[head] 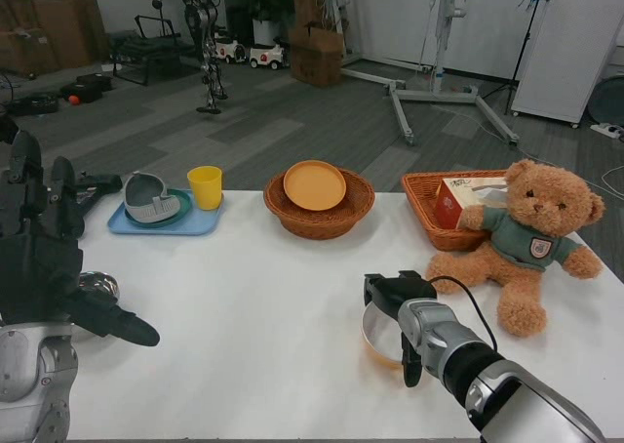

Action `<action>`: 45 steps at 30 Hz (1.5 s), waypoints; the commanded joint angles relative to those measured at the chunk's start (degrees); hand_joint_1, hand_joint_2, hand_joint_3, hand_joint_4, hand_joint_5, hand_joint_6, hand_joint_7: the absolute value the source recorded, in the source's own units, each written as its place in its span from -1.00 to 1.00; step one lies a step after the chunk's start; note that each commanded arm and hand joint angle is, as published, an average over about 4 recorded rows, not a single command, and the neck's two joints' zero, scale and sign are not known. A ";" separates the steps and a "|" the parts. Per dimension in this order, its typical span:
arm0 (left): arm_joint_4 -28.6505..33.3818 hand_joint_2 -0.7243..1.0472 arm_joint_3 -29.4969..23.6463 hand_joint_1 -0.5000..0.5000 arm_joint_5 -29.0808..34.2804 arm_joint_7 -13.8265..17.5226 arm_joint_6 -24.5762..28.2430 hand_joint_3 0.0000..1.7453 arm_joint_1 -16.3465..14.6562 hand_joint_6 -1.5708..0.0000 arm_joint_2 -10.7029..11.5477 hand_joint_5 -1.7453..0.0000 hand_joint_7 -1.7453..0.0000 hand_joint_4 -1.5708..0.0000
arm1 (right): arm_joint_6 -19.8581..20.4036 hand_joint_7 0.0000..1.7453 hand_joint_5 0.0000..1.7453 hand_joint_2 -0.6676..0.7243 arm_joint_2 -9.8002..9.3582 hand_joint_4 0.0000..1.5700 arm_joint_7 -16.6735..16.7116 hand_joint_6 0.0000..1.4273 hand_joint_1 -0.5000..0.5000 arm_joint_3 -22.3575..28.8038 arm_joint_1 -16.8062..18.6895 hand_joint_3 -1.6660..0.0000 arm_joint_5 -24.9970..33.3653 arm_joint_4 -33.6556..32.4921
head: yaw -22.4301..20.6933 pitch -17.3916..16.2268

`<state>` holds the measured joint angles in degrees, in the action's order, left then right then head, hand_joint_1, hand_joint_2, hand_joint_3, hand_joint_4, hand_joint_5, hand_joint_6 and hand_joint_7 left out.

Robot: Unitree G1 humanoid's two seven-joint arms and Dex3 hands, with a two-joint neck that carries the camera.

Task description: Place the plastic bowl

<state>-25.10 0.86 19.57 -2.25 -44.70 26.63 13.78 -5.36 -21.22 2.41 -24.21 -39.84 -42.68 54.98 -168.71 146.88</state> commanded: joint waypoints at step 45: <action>-2.41 -1.00 0.02 -1.00 0.56 0.05 -0.30 -1.00 0.53 1.00 0.28 1.00 1.00 1.00 | 1.63 -1.00 -1.00 1.00 -0.84 -1.00 -6.63 -1.00 -0.83 11.68 3.32 1.00 20.49 -8.93 | -0.94 -2.40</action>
<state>-27.04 0.94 19.65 -2.24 -44.71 26.79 13.81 -4.05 -21.61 -4.13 -13.71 -37.96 -22.28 48.15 -169.67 144.52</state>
